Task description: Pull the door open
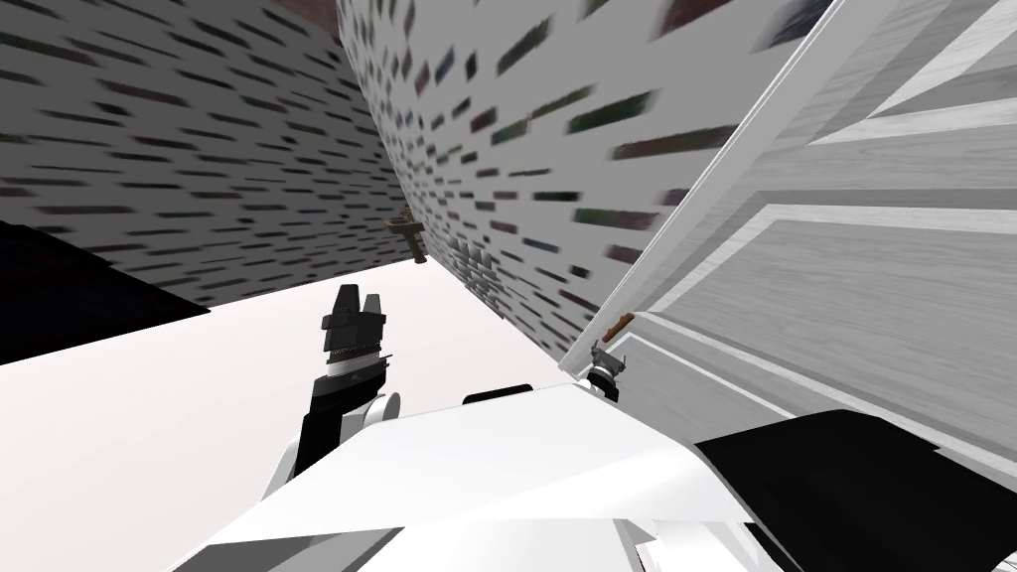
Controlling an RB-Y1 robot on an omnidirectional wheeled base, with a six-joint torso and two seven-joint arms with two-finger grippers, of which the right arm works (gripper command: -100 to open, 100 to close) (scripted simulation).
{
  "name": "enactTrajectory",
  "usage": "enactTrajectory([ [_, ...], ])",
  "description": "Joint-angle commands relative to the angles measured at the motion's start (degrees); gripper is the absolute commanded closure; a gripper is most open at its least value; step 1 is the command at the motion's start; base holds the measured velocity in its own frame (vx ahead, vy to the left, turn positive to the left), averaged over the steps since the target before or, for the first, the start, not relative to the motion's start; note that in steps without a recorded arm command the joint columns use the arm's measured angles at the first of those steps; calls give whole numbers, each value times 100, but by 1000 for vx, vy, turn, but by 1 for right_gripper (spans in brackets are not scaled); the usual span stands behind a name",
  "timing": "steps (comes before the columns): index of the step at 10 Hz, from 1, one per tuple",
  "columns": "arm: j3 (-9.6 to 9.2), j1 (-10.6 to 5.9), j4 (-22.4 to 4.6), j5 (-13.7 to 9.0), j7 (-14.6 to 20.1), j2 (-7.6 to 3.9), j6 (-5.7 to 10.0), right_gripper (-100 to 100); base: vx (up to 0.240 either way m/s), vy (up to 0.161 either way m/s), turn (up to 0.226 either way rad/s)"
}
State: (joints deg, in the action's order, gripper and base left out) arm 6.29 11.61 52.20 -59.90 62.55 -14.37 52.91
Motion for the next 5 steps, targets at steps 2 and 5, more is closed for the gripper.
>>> enactTrajectory([
  [2,35,11,-23,-110,73,6,2,-100,-28,-100,135],
  [5,88,-7,-139,339,455,-31,-77,-100,143,-54,-169],
])
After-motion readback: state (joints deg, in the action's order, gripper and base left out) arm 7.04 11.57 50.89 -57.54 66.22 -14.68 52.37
